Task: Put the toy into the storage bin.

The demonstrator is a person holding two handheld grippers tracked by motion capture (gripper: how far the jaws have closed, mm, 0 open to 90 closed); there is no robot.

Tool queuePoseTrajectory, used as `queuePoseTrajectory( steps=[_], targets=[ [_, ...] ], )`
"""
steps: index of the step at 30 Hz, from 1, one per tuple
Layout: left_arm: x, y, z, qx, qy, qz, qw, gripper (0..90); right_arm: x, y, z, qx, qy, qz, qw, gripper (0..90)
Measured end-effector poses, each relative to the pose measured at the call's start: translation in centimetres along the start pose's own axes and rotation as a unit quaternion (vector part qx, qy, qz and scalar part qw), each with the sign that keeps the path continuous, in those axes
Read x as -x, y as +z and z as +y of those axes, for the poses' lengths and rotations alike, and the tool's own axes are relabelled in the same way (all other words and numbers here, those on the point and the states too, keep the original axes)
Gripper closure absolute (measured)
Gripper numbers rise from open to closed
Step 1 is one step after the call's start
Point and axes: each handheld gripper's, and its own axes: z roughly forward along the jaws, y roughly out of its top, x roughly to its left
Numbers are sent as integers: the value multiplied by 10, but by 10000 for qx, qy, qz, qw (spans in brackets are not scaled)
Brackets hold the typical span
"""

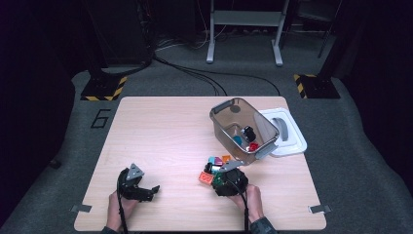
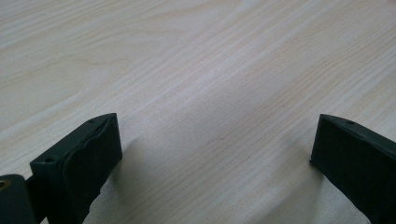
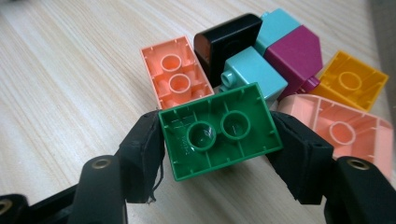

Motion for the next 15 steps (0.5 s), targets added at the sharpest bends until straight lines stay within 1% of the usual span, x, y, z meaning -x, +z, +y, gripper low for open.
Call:
queuePoseTrajectory(
  steps=[3,4,6,10,11,12,13,14,15],
  targets=[
    [0,0,0,-1,0,-1,10000,15,1,-5,3,75,12,-22,10000,376],
    [0,0,0,-1,2,0,10000,15,1,-7,4,92,62,-39,9999,377],
    [0,0,0,-1,0,0,10000,15,2,-11,7,140,81,-15,9999,376],
    [0,0,0,7,-2,5,10000,15,4,-19,12,222,167,-73,9996,377],
    [0,0,0,0,0,1,10000,15,5,-20,14,228,162,-64,9996,377],
    [0,0,0,0,-1,0,10000,15,6,-23,15,238,106,-63,9996,377],
    [0,0,0,17,-4,16,10000,15,5,-24,17,272,228,-86,9993,377],
    [0,0,0,-2,1,-1,10000,15,7,-25,19,306,151,-69,9994,377],
    [0,0,0,15,-4,17,10000,15,6,-27,20,304,204,-77,9993,377]
  ],
)
